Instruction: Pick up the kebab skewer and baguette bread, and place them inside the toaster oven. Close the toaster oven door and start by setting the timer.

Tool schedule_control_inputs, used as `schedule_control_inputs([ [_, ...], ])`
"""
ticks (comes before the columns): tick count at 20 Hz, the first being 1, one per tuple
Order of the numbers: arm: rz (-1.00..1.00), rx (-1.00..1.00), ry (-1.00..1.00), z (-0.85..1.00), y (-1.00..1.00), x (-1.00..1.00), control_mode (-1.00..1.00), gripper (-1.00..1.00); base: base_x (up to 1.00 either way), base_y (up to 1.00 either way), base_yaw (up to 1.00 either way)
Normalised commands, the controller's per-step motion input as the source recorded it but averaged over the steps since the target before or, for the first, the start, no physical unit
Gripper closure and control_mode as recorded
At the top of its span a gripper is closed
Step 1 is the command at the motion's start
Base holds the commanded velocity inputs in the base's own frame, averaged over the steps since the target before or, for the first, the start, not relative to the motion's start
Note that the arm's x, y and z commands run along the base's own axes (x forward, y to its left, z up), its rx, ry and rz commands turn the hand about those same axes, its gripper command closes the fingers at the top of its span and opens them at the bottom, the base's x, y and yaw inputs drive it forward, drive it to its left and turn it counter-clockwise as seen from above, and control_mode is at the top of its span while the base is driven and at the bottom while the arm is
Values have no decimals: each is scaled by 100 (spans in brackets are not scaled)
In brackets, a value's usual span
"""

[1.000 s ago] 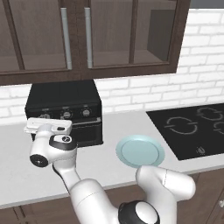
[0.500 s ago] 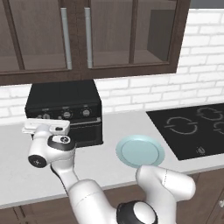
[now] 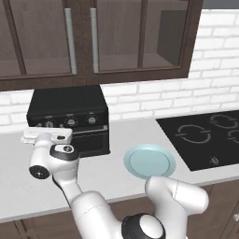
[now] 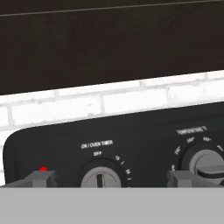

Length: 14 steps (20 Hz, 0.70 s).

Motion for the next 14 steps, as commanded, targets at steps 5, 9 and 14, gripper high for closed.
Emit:
schedule_control_inputs([
  [5,2,0,0,-8,0,13,-100,-100,0,0,0],
  [9,2,0,0,0,0,16,-100,-100,0,0,0],
  [14,2,0,0,0,0,1,-100,-100,0,0,0],
])
